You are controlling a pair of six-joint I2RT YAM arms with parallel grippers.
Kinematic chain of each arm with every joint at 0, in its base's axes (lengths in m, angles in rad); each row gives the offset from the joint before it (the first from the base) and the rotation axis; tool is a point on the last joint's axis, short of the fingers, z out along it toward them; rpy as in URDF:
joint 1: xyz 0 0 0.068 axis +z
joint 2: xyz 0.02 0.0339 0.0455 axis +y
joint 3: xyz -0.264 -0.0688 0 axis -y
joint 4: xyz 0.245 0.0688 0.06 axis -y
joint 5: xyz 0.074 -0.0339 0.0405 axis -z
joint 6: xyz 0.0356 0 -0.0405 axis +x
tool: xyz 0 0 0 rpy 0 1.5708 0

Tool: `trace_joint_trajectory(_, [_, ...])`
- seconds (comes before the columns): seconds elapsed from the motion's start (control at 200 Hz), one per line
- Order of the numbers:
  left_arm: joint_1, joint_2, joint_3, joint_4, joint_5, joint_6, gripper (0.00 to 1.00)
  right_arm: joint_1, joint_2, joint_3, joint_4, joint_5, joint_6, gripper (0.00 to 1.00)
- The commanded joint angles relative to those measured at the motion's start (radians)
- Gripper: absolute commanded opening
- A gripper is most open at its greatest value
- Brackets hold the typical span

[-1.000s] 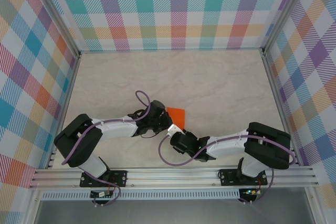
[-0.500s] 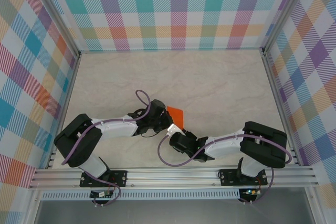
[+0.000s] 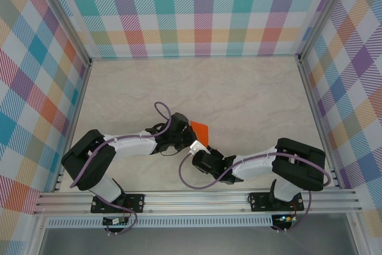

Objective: Fold a paper plane with a square sheet of paper (pick it up from the middle)
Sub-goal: Fold the wing for the fifth time at the center of the table.

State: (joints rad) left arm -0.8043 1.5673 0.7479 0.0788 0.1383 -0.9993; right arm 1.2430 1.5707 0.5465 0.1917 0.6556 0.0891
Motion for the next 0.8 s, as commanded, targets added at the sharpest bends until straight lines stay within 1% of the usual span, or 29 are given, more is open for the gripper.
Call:
trace_joint_trajectory(0.0, [-0.006, 0.014, 0.022, -0.036, 0.001, 0.005, 0.00, -0.011, -0.034, 0.025, 0.064, 0.035, -0.001, 0.38])
trace_joint_trajectory(0.31, [-0.006, 0.023, 0.028, -0.042, -0.001, 0.007, 0.00, -0.019, -0.041, 0.030, 0.063, 0.034, -0.004, 0.40])
trace_joint_trajectory(0.395, [-0.006, 0.028, 0.030, -0.042, 0.000, 0.007, 0.00, -0.019, -0.047, 0.025, 0.061, 0.033, 0.011, 0.42])
trace_joint_trajectory(0.52, [-0.006, 0.028, 0.027, -0.045, -0.003, 0.004, 0.00, -0.019, -0.097, -0.001, 0.080, 0.032, 0.022, 0.45])
trace_joint_trajectory(0.635, [-0.007, 0.025, 0.027, -0.046, -0.007, 0.002, 0.00, -0.029, -0.135, -0.028, 0.094, 0.030, 0.023, 0.45])
trace_joint_trajectory(0.795, [-0.006, 0.025, 0.034, -0.051, -0.011, 0.002, 0.00, -0.042, -0.165, -0.059, 0.112, -0.033, 0.004, 0.45])
